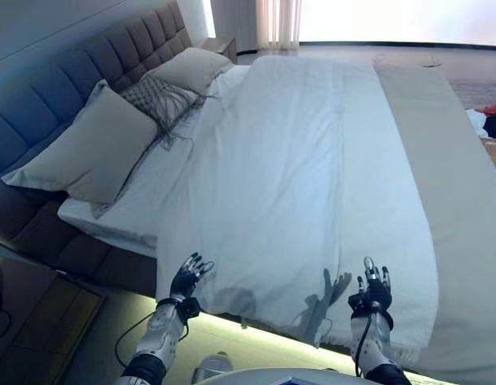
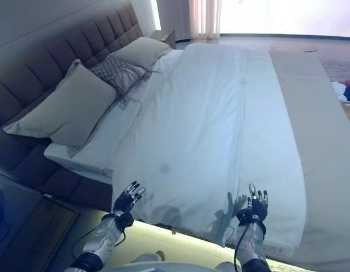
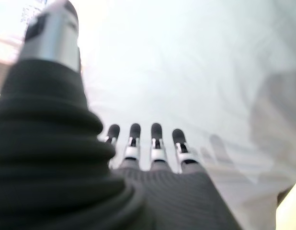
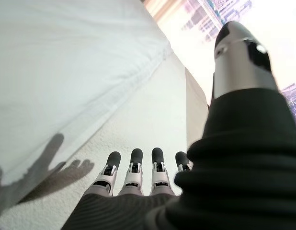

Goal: Make the bed neatly

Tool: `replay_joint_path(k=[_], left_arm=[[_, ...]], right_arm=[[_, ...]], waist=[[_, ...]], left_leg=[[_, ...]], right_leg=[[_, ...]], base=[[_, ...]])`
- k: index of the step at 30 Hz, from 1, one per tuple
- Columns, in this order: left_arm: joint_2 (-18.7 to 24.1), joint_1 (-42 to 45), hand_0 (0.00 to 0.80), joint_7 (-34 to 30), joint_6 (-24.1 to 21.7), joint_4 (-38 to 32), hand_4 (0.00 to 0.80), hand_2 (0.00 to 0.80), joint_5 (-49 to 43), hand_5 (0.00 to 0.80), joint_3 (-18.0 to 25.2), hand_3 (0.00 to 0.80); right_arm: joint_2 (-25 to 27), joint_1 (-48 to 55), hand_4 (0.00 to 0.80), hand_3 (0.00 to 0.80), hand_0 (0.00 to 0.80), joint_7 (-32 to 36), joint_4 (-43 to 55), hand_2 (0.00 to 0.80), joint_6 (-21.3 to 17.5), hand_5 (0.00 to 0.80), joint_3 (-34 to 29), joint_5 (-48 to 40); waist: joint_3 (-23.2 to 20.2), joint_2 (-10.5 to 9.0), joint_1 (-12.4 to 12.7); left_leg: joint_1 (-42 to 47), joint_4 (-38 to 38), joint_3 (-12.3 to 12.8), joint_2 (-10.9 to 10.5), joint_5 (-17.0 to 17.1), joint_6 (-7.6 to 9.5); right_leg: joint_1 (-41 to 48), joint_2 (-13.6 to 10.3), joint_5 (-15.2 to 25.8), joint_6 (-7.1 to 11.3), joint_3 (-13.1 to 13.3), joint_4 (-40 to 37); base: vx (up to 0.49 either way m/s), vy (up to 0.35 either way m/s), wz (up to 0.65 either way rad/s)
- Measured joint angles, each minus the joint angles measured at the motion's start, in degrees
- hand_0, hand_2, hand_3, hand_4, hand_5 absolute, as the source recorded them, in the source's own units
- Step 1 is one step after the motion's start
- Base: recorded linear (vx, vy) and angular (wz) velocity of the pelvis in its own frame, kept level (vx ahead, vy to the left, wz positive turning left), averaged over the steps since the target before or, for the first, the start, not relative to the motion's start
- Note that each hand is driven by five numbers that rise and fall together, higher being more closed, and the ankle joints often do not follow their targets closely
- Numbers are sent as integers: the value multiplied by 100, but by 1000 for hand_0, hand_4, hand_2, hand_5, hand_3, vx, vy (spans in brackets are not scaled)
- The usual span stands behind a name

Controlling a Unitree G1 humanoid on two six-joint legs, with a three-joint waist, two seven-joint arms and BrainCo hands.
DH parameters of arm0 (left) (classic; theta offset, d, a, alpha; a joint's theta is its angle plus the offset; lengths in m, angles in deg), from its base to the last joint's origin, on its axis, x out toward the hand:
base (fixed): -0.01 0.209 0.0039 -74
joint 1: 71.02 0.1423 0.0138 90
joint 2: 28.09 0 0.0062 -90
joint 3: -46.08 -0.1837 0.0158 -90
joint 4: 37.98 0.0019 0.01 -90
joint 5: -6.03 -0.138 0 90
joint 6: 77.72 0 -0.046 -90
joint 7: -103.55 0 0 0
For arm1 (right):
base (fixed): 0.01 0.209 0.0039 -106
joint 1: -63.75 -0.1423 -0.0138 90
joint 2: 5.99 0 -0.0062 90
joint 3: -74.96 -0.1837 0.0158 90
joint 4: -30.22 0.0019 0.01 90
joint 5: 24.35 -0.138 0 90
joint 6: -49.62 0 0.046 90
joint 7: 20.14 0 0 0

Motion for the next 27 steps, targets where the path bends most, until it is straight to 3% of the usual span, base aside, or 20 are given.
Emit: replay_joint_path(k=[7,14,20,27], left_arm=[[39,-7,0,30,128,-325,0,0,65,0,0,0],[59,-6,0,140,221,-500,0,0,59,0,-2,0],[116,20,0,235,254,-731,0,0,60,0,-4,0],[273,200,0,-4,252,-747,0,0,57,0,232,0]], right_arm=[[2,-48,0,0,0,-272,-452,0,0,0,-39,-115],[6,-60,0,0,0,7,-457,0,-71,0,-32,-223],[46,-166,0,0,0,627,-374,0,171,0,117,-148],[250,-88,0,0,0,2137,-431,0,465,0,207,-156]], waist=[[-43,-137,96],[-41,-160,106],[-41,-166,119],[-33,-184,120]], left_leg=[[118,-101,123,-27,-14,21],[204,-182,117,-38,-17,25],[211,-217,114,-72,2,-4],[214,-214,132,-83,16,-25]], right_leg=[[206,36,159,51,4,-340],[451,93,241,62,3,-640],[569,105,291,125,0,-790],[694,121,318,163,-4,-996]], base=[[-8,-62,-2],[6,-31,2],[1,-5,6],[-16,-17,7]])
